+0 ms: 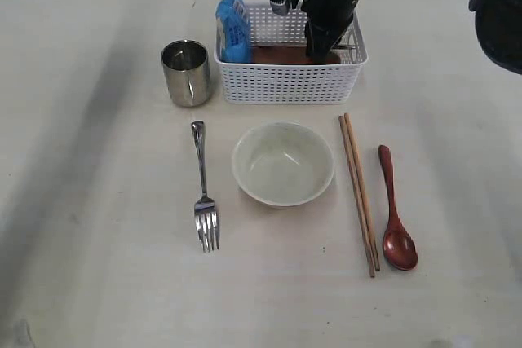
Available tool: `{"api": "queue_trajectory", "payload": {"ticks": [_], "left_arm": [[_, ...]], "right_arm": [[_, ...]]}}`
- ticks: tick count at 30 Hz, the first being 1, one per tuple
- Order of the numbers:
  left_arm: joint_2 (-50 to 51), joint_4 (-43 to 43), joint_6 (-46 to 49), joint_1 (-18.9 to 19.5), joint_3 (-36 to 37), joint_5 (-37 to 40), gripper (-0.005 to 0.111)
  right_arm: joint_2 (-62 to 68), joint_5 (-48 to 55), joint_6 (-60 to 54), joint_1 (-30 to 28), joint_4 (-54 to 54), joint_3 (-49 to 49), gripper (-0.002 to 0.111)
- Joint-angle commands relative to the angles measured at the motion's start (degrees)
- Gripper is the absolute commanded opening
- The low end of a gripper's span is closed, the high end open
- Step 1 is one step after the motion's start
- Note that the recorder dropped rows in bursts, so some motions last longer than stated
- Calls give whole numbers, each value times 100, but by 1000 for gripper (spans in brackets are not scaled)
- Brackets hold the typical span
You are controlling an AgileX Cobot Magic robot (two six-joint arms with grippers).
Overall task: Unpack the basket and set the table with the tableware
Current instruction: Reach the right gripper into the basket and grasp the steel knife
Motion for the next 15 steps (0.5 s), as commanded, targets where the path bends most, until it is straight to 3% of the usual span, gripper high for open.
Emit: {"api": "queue_trajectory", "payload": {"ticks": [1, 15], "left_arm": [[-64, -73, 14, -6, -24, 34, 44], [-64, -84, 14, -6, -24, 10, 44]], "right_arm": [[34, 28, -2, -11, -29, 1, 3], [-124, -306, -115, 191, -53, 1, 0]]}}
